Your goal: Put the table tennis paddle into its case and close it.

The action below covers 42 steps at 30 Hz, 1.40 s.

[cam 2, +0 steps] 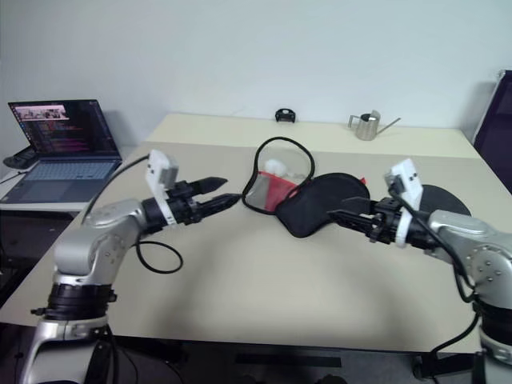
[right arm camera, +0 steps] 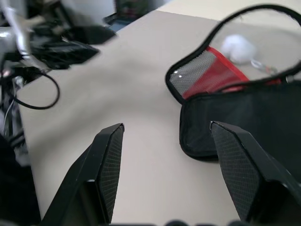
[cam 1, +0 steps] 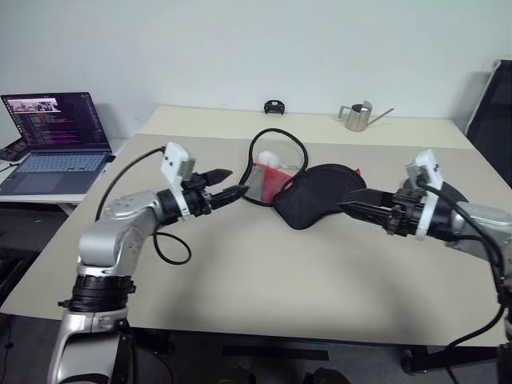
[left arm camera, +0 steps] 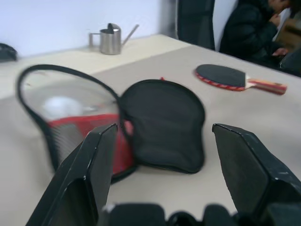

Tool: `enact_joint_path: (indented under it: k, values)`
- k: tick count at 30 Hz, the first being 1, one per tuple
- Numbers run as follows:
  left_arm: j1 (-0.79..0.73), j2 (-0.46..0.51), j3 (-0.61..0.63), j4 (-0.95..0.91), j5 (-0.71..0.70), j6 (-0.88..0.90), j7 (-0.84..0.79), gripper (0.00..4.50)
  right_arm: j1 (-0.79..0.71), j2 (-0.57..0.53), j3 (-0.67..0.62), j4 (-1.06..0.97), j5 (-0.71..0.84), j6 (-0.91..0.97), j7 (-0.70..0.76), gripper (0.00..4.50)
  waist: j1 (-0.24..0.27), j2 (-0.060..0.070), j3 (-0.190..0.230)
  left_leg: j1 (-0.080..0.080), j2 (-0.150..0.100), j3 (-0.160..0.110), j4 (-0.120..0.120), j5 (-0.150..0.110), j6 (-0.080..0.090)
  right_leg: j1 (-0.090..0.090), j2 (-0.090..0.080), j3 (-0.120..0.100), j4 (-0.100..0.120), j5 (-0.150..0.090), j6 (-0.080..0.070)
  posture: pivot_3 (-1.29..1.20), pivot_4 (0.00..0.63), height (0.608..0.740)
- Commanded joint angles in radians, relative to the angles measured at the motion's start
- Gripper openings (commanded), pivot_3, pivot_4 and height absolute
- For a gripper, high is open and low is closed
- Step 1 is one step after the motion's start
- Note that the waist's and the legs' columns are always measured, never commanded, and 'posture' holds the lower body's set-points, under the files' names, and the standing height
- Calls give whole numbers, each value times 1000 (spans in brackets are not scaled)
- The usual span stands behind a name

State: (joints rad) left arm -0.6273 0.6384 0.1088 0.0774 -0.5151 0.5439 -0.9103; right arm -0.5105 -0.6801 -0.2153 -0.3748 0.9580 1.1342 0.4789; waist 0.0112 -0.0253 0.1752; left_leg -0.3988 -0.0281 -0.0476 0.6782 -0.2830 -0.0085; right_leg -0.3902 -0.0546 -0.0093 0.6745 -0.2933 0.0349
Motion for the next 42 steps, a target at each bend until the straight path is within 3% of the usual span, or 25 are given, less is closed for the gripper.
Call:
enact_joint_path:
  k: [1, 9, 15, 30, 36, 42]
  values:
    - [-28, 48, -2, 49, 42, -108, -95, 3511, -32, 78, 27, 29, -47, 22, -129, 3188, -6, 0, 0, 0, 0, 0, 0, 0, 0, 0, 0, 0, 0, 0, 0, 0, 150, 740]
    - [-88, 86, -7, 129, 31, -131, -246, 3511, -114, 253, 77, 151, -144, 94, -317, 3188, -16, 0, 0, 0, 0, 0, 0, 0, 0, -1, 0, 0, 2, 0, 0, 0, 150, 740]
    - [-147, 81, 0, 194, 44, -144, -272, 3511, -145, 353, 108, 243, -253, 65, -389, 3188, -21, 0, 0, 0, 0, 0, 0, -1, 3, -3, 1, 0, 5, 0, 0, 0, 150, 740]
    - [-158, 88, 12, 238, 60, -169, -269, 3511, -190, 528, 143, 457, -430, -80, -375, 3188, -43, 1, 1, -1, 0, 0, 0, -1, 3, -6, 2, 1, 6, 0, 0, 0, 150, 740]
    - [-145, 83, 13, 240, 63, -178, -262, 3511, -261, 645, 138, 575, -485, -186, -394, 3188, -46, 1, 1, -1, 0, 1, 0, 1, 0, -7, 3, 2, 8, 0, 0, 0, 150, 740]
    - [-135, 83, 15, 235, 60, -180, -249, 3511, -264, 666, 137, 599, -521, -214, -389, 3188, -43, 1, 1, -2, 0, 1, 0, 1, -1, -9, 2, 1, 7, 0, 0, 0, 150, 740]
